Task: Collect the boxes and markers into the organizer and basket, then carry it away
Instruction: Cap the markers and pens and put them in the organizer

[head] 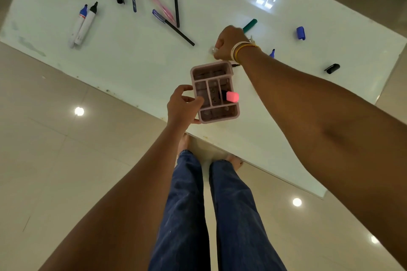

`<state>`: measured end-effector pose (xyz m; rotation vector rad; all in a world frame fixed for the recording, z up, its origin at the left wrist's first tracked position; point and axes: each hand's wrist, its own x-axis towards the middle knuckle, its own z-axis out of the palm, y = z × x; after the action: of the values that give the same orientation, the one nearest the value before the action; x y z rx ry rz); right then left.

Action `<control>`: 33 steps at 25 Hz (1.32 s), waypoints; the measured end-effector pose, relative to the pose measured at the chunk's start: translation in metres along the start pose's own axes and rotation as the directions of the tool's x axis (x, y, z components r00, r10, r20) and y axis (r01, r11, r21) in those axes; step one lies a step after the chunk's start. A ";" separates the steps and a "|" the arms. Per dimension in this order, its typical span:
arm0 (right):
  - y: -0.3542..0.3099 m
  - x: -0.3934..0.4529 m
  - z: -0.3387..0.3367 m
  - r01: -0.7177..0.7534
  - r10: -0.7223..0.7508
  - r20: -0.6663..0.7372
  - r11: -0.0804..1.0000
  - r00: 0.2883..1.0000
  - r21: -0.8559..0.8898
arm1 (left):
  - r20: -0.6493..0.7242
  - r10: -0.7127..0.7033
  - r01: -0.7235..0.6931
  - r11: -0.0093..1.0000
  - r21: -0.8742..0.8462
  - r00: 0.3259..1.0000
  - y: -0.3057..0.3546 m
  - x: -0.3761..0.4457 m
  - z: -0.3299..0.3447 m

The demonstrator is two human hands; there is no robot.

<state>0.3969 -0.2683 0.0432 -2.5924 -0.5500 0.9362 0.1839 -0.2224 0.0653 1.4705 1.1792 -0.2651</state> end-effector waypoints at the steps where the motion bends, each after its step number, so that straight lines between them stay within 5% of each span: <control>1: 0.006 -0.006 -0.005 -0.018 0.028 -0.081 0.992 0.996 0.124 | -0.004 -0.008 0.008 1.000 -0.021 1.000 -0.001 -0.001 0.002; 4: 0.012 -0.051 -0.023 0.028 0.178 -0.317 0.835 0.932 0.549 | -0.020 -0.042 0.039 0.991 -0.131 0.999 0.001 -0.005 0.009; 7: 0.022 -0.100 -0.026 0.150 0.168 -0.393 0.735 0.904 0.661 | -0.024 -0.075 0.069 0.975 -0.212 0.997 0.004 -0.011 0.021; 13: 0.042 -0.133 -0.014 0.192 0.033 -0.382 0.823 0.923 0.535 | -0.052 -0.125 0.106 0.956 -0.274 0.991 0.008 -0.015 0.038; 19: 0.043 -0.122 -0.006 0.167 -0.115 -0.268 0.969 0.957 0.181 | -0.038 -0.128 0.113 0.954 -0.279 0.991 0.007 -0.013 0.039; 25: 0.036 -0.118 -0.007 0.095 -0.097 -0.189 0.995 0.977 -0.019 | -0.053 -0.113 0.096 0.961 -0.258 0.992 0.006 -0.014 0.040; 29: 0.043 -0.120 -0.006 0.018 0.055 -0.226 0.951 0.972 0.307 | -0.029 -0.110 0.098 0.959 -0.266 0.994 0.006 -0.014 0.037; 33: 0.075 -0.135 -0.013 -0.109 0.409 -0.370 0.779 0.834 0.617 | -0.018 -0.085 0.079 0.972 -0.221 0.996 0.010 -0.014 0.040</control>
<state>0.3276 -0.3974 0.0926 -2.2205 0.2350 0.3811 0.2025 -0.2620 0.0695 1.2370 1.2519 -0.1646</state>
